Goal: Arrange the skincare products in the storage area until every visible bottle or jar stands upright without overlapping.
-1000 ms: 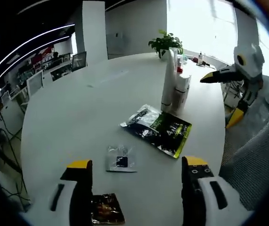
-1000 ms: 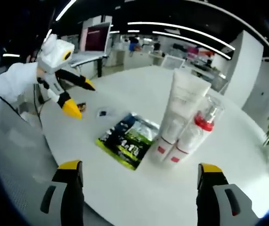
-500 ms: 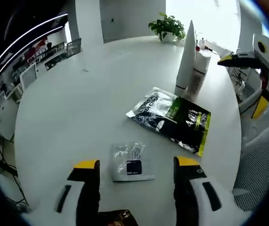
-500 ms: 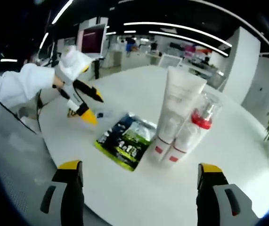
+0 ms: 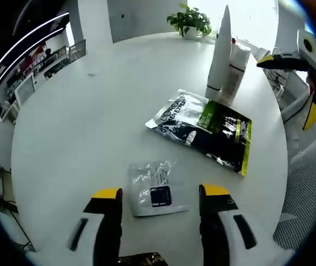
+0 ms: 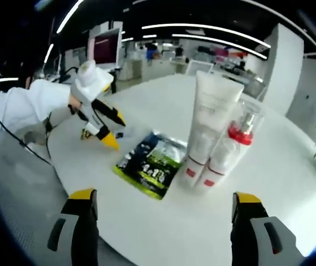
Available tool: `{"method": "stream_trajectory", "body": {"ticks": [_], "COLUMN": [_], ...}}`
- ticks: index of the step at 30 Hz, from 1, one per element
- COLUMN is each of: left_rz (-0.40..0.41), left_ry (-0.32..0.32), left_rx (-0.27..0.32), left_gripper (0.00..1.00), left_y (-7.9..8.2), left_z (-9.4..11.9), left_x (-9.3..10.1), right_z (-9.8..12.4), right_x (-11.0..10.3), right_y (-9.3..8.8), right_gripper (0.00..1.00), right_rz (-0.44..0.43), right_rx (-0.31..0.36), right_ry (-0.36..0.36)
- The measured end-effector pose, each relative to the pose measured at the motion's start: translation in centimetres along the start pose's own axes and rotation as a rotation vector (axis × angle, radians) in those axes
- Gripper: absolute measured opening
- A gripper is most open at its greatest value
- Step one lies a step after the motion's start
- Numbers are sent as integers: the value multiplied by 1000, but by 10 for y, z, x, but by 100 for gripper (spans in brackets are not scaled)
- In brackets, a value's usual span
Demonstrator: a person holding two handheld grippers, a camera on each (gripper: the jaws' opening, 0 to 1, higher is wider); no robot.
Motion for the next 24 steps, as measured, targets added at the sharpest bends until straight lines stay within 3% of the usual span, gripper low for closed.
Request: {"method": "stream_trajectory", "body": {"ticks": [5, 9, 13, 17, 24], "left_rz": [-14, -31, -15, 0, 16], "left_ry": [-5, 1, -7, 8, 14], "left_rx": [4, 4, 6, 24, 39], "left_gripper": [49, 47, 43, 38, 38], "left_y": [1, 1, 0, -1, -5], "left_z": [0, 1, 1, 1, 2], "left_x": [3, 5, 6, 2, 2], "right_z": [-1, 0, 1, -3, -9], "right_x": [-4, -16, -16, -24, -49], "right_y": [0, 11, 19, 26, 38], "right_gripper": [100, 100, 100, 100, 99], "right_rz": [0, -174, -68, -46, 101], "right_rx": [-5, 70, 66, 62, 44], "right_ry": [14, 134, 111, 156, 256]}}
Point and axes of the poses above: the point that each gripper's makers call its tool centre point, and the gripper's own axes: z roughly backward along the fingers, x roughly to its right, y roughly out of its top, the point moved 5 cm from there along z, roughly backward along the fingers, and after that the axes turned 4 degrees about z, right-handed, at the moved point
